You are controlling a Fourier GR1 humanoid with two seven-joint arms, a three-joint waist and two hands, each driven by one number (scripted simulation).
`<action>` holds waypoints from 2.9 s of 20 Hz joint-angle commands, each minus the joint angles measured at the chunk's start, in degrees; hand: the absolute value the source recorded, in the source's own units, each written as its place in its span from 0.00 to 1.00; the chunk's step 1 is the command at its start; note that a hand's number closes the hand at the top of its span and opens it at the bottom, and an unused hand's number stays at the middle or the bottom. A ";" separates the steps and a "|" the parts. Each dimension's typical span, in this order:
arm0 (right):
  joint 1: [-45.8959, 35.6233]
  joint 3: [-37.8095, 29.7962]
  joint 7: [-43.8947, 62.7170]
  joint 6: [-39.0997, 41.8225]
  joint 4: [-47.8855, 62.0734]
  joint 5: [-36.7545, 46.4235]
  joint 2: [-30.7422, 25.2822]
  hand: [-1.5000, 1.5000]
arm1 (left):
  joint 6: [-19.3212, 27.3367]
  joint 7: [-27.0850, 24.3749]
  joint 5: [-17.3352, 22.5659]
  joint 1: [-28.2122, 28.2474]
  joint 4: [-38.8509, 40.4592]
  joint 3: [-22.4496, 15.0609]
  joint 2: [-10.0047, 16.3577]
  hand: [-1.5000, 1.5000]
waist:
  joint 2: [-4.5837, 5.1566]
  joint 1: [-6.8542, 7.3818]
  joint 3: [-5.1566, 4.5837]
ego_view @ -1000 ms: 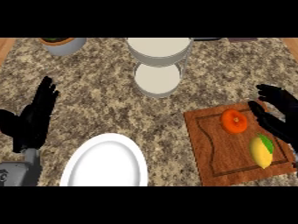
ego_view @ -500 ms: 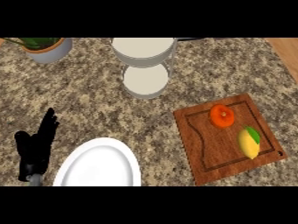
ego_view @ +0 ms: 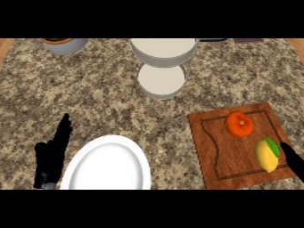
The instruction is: Pick the squash from the cutting board and place it in the tiered basket
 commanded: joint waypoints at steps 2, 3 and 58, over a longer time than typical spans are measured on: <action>6.84 5.71 12.22 4.41 -0.28 6.01 -3.58 0.00 | -0.46 0.37 -0.96 -0.05 -1.05 -1.50 0.01 0.50 | 0.96 2.50 -0.30; 8.75 8.28 13.01 4.80 0.93 7.75 -2.51 0.00 | -0.10 0.23 -0.69 -0.55 -0.35 -1.29 -0.72 0.50 | 1.39 2.69 -0.43; -39.93 -14.60 67.72 68.27 25.27 51.46 15.27 0.00 | -0.32 0.15 -1.87 -0.82 1.55 -0.84 -2.41 0.50 | -0.23 1.40 0.47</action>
